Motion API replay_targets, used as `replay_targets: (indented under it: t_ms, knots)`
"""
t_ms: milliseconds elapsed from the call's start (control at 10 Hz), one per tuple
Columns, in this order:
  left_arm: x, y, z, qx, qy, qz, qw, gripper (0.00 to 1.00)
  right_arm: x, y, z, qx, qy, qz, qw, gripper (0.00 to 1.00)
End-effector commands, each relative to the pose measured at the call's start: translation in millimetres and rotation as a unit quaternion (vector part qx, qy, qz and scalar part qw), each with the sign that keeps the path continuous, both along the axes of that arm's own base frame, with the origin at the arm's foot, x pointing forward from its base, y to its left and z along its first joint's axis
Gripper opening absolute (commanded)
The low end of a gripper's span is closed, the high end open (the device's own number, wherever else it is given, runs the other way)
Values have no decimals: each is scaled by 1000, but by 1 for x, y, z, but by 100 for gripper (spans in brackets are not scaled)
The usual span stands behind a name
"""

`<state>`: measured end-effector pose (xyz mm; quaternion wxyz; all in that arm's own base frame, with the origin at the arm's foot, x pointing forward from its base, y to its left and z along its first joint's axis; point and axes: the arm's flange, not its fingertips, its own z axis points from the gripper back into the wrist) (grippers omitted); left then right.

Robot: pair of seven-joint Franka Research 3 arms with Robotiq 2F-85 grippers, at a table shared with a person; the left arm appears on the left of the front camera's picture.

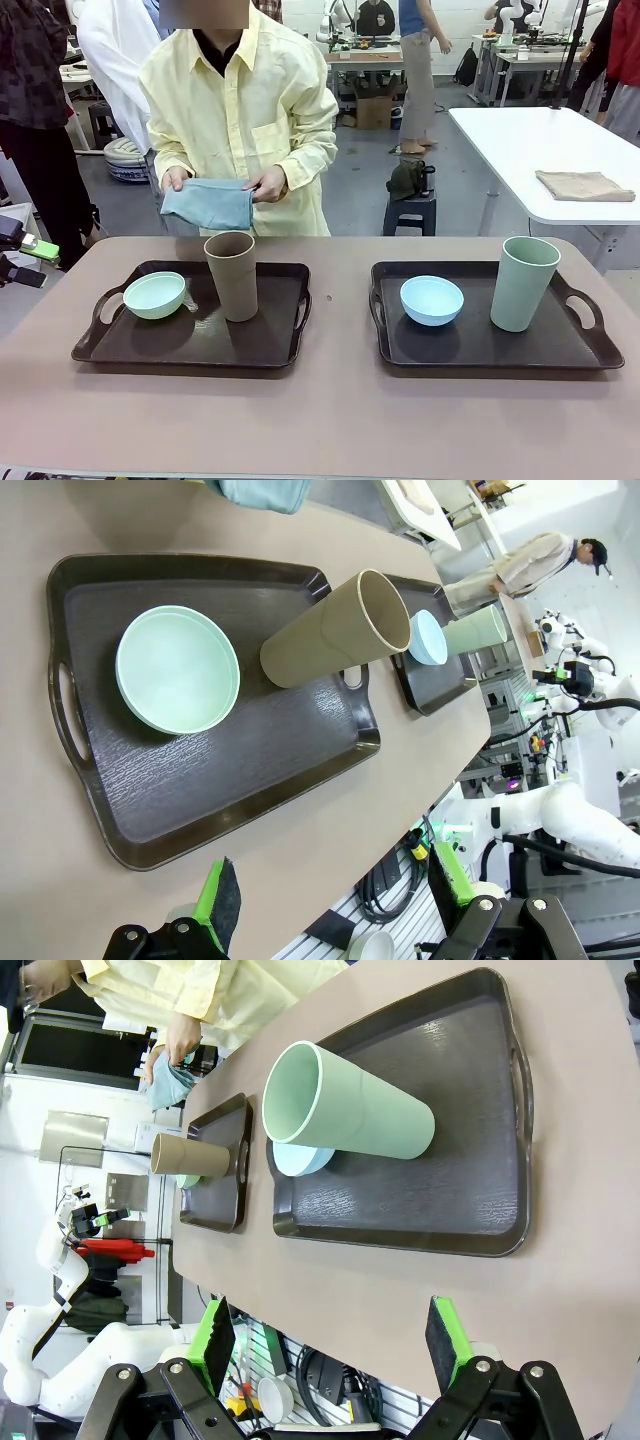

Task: Set up a tray with a mat and arrange the tableware.
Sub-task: Pick up the Picnic Bowl and Reusable plastic cup from the Handle tray in front of the human's position and hold them in the air.

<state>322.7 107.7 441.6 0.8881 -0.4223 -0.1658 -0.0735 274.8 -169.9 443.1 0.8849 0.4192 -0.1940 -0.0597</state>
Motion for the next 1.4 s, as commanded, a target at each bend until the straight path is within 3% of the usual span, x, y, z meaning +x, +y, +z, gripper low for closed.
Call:
replay_targets:
  t_ms: [0,600,700,900,1100,1300]
  knots:
    - [0,0,0,-6,-2,-1,1000,100,1,0,-2,7,-7,1,1000,100]
    - [0,0,0,0,0,0,1000,100,0,0,0,0,0,0,1000,100]
    - [11,-10,17,35,-39,-51,997,100,12,17,18,-44,-28,23,998,100]
    - [30,-25,50,132,-66,-89,985,100,48,60,60,-101,-104,67,987,100]
    - [50,-36,70,211,-45,-97,972,100,95,125,89,-148,-195,81,966,100]
    - [61,-48,84,275,-16,-71,959,100,133,209,89,-195,-265,105,938,100]
